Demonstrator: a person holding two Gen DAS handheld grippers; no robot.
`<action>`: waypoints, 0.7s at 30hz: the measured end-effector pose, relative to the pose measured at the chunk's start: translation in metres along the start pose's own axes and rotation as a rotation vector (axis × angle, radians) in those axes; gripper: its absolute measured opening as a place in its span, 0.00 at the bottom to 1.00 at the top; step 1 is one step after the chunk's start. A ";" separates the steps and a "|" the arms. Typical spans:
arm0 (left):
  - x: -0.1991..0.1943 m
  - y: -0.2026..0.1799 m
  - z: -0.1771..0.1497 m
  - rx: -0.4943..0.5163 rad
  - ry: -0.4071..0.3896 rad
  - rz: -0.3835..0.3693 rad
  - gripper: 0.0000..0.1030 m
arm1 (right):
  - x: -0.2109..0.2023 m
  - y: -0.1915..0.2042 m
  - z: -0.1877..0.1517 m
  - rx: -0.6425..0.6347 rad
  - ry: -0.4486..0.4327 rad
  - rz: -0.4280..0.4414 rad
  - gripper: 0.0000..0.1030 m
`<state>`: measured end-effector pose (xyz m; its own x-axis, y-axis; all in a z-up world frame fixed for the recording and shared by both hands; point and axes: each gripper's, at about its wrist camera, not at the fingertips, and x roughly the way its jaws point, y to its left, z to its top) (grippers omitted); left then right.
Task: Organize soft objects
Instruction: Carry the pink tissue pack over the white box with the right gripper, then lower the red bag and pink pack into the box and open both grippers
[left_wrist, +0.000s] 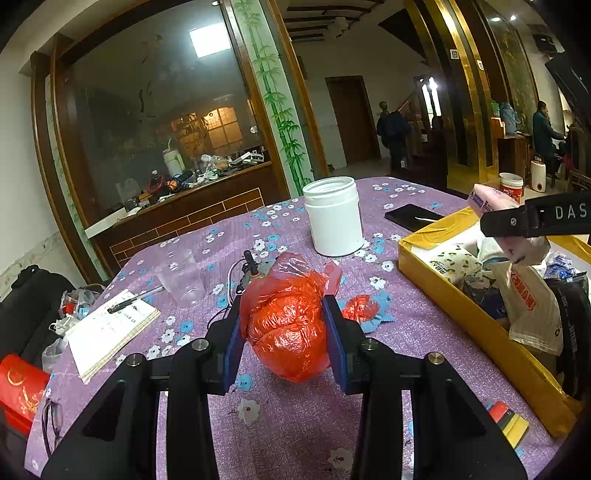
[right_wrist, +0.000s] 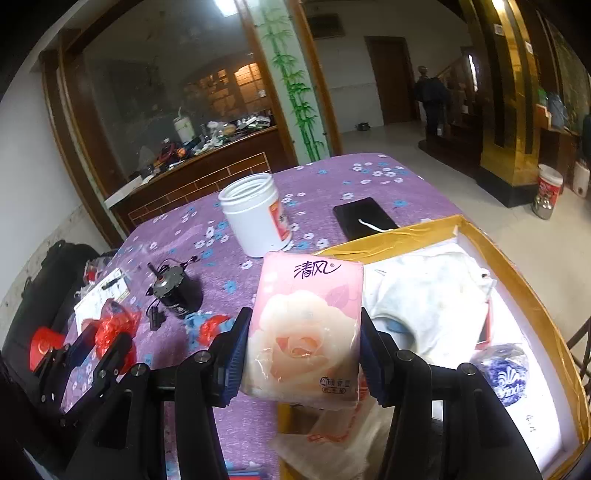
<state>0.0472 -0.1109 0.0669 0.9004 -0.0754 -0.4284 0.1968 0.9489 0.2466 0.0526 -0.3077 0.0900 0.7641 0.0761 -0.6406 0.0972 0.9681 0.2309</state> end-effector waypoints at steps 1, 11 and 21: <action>0.000 -0.001 0.000 0.002 0.001 0.001 0.36 | 0.000 -0.002 0.000 0.005 0.000 0.000 0.53; 0.000 -0.002 0.000 0.008 -0.003 0.007 0.36 | -0.004 -0.013 0.003 0.025 -0.016 -0.008 0.53; 0.000 -0.001 0.000 0.006 -0.001 0.006 0.36 | -0.018 -0.041 0.013 0.042 -0.046 -0.060 0.53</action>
<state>0.0467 -0.1115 0.0668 0.9019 -0.0703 -0.4262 0.1941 0.9474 0.2545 0.0432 -0.3515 0.1012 0.7847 0.0064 -0.6199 0.1696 0.9596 0.2245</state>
